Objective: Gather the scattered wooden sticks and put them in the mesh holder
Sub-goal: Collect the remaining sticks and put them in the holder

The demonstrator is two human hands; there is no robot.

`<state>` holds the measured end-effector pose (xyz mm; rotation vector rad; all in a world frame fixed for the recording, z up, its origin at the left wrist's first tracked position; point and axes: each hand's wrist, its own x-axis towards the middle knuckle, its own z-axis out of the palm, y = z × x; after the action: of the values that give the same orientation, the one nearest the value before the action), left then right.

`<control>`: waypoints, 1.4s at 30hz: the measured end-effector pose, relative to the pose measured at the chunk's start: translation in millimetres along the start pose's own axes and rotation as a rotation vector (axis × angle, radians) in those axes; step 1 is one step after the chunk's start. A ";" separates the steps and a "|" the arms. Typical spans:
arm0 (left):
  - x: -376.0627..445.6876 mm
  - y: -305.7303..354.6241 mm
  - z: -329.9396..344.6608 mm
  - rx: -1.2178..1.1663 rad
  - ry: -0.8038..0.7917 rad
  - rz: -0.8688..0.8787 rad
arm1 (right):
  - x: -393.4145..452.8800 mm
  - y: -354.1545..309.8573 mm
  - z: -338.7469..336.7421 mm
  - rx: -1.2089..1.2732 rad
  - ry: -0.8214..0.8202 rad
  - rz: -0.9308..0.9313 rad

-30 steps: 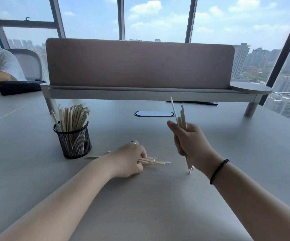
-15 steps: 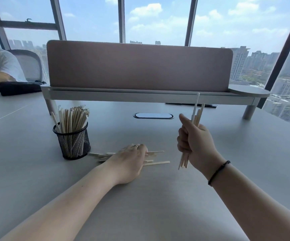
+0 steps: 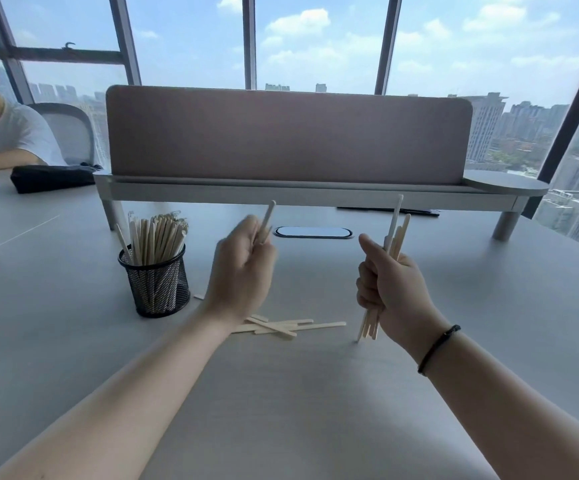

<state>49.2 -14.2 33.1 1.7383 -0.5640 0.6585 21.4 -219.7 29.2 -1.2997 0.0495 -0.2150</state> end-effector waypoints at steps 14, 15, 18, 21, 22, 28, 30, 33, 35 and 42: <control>-16.9 -17.3 6.3 -0.427 0.042 -0.486 | -8.4 20.7 15.9 -0.190 -0.164 -0.122; -18.1 -18.6 7.4 -0.397 0.035 -0.471 | -8.2 20.7 15.6 -0.185 -0.162 -0.120; -17.9 -16.4 8.3 -0.317 0.121 -0.411 | -8.7 17.9 14.5 -0.132 -0.152 -0.099; -15.7 -15.5 6.2 -0.290 0.266 -0.355 | -9.6 13.9 13.7 -0.059 -0.139 -0.062; -15.6 -16.3 5.8 -0.285 0.275 -0.355 | -9.6 13.5 13.7 -0.048 -0.137 -0.050; -17.5 -15.0 10.0 -0.318 0.166 -0.509 | -11.8 8.5 15.2 -0.053 -0.105 0.039; -13.5 -7.6 6.1 -0.375 0.138 -0.527 | -12.8 6.6 15.9 -0.061 -0.107 0.074; -2.8 1.5 -8.7 -0.464 0.151 -0.514 | -13.7 5.5 21.1 -0.039 -0.109 0.108; 7.3 6.5 -24.3 -0.531 0.189 -0.494 | -12.7 -0.9 30.3 0.019 -0.128 0.108; 48.7 18.0 -89.0 -0.560 0.293 -0.437 | -10.4 -29.9 118.4 0.093 -0.332 0.026</control>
<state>59.9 65.6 97.4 1.1547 -0.1294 0.3820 25.9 -112.7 89.0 -1.2265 -0.2237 0.0221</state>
